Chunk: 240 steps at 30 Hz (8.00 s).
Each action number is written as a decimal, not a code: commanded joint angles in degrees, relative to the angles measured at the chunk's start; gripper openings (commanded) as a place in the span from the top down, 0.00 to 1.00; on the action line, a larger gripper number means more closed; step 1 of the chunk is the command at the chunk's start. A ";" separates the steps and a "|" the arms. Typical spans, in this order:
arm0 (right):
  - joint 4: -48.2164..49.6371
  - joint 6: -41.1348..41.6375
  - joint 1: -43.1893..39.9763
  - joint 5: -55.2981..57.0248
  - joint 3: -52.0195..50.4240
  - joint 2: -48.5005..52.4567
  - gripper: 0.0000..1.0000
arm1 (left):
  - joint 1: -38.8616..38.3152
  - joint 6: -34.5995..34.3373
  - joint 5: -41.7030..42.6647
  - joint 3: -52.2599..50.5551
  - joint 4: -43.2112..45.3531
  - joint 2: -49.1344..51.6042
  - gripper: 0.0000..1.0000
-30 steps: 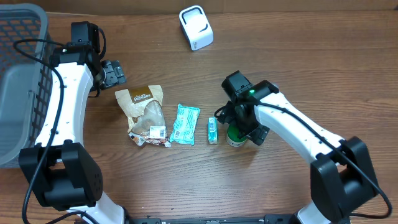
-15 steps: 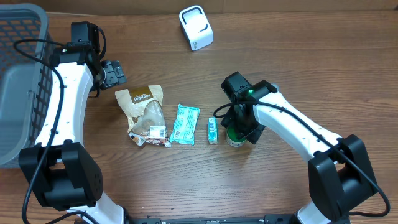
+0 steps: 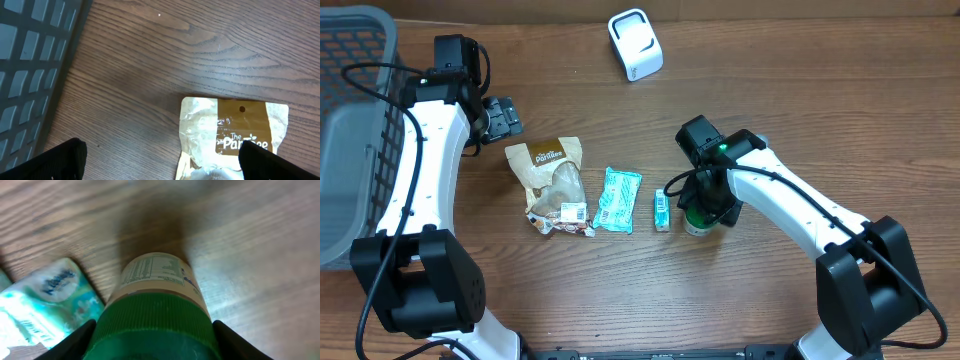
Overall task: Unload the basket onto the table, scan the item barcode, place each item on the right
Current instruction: 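Close the right gripper around the green-lidded jar, then lift the jar and swing it toward the white scanner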
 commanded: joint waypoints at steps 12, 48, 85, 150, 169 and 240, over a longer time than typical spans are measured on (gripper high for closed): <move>4.68 -21.05 0.11 3.98 -0.24 0.15 0.32 | -0.50 0.24 -0.72 0.42 0.07 -0.96 0.00; 7.67 -14.12 -0.28 6.60 -4.04 0.98 0.13 | -0.48 0.24 -0.74 0.42 0.04 -0.96 0.01; 6.23 -15.82 -2.62 3.85 -3.65 0.98 0.00 | -0.55 0.24 -0.74 0.42 0.04 -0.96 0.00; 13.00 -17.59 -2.43 4.94 -8.00 0.98 0.20 | -0.55 0.24 -0.72 0.42 0.04 -0.96 0.00; 14.08 -17.64 -2.43 3.93 -8.00 0.98 0.22 | -0.55 0.24 -0.72 0.42 0.04 -0.96 0.01; -19.19 -13.86 -2.54 -50.97 16.02 -1.18 0.36 | -0.55 0.24 -0.72 0.42 0.04 -0.96 0.00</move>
